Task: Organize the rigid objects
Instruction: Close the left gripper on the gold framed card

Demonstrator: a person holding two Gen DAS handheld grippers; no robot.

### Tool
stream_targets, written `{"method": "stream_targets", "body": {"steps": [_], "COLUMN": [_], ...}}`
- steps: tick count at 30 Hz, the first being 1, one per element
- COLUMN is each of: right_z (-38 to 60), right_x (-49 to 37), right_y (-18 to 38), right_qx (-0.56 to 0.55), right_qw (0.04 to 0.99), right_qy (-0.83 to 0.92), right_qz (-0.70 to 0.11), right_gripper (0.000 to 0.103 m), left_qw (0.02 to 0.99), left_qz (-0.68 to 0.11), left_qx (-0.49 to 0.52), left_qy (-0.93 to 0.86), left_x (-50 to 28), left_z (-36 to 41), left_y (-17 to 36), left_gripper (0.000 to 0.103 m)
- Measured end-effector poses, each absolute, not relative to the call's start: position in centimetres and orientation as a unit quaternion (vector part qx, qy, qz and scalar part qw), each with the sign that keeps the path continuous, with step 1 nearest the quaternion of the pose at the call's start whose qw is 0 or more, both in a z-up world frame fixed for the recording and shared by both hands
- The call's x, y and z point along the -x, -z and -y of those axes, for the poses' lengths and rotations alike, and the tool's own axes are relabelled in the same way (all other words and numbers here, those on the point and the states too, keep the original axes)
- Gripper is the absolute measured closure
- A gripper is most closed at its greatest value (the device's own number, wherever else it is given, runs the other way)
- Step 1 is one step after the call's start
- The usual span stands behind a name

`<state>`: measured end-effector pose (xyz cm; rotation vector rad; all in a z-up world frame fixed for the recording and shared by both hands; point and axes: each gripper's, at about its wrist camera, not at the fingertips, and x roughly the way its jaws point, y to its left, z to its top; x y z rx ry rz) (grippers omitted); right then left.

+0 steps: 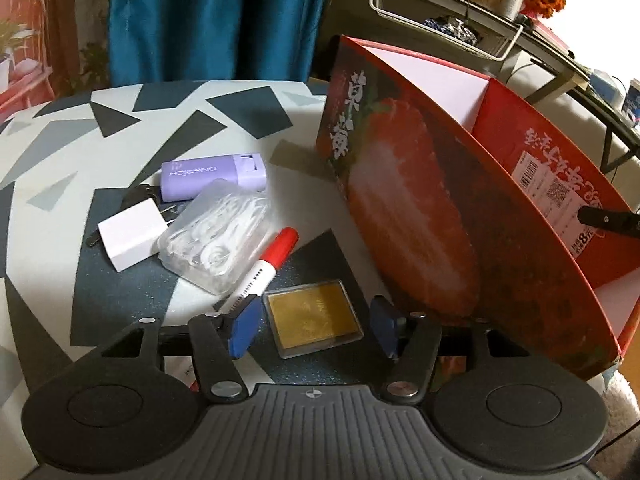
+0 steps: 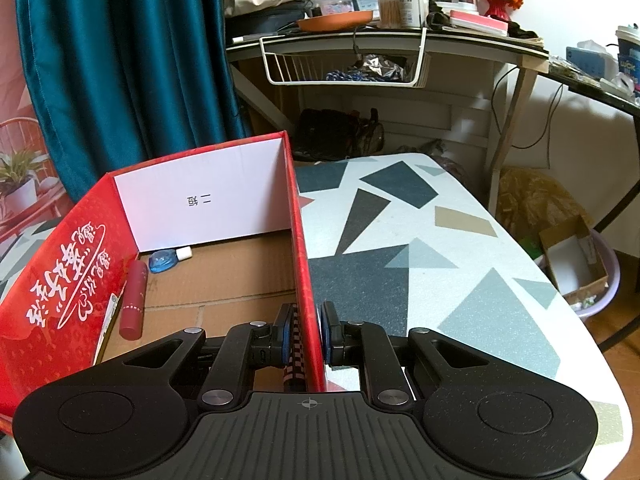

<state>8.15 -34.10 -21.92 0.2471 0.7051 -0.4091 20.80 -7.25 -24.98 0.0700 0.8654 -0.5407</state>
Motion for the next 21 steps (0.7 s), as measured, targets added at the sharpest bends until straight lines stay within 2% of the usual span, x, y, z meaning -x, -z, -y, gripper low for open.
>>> {"method": "stream_targets", "body": {"steps": [4,17,18,20,21], "right_z": [34.1,34.1,34.1,34.1,34.2], "right_x": [-8.1,-8.2,-8.2,-8.2,-8.2], "right_y": [21.9,21.9,21.9,21.9,21.9], "right_qx": [-0.121,-0.120,-0.119,-0.117,-0.118], "right_qw": [0.911,0.911,0.912,0.912,0.912], "right_qy": [0.198,0.198,0.198,0.199,0.200], "right_qz": [-0.341,-0.341,-0.340,-0.340,-0.338], "right_gripper": [0.089,0.089,0.089,0.091,0.092], "left_qw": [0.870,0.882,0.882,0.887,0.889], "left_qz": [-0.420,-0.410,-0.408,-0.402,-0.399], "left_qx": [-0.040,-0.071,-0.074,-0.081,-0.082], "left_qy": [0.255,0.222,0.222,0.213,0.210], "left_x": [-20.7,-20.6,-20.6,-20.4,-20.3], "left_z": [7.7,9.5,9.4,9.3,9.3], "left_y": [25.4,26.2,26.3,26.2,26.3], "left_gripper": [0.034,0.034,0.034,0.046,0.048]}}
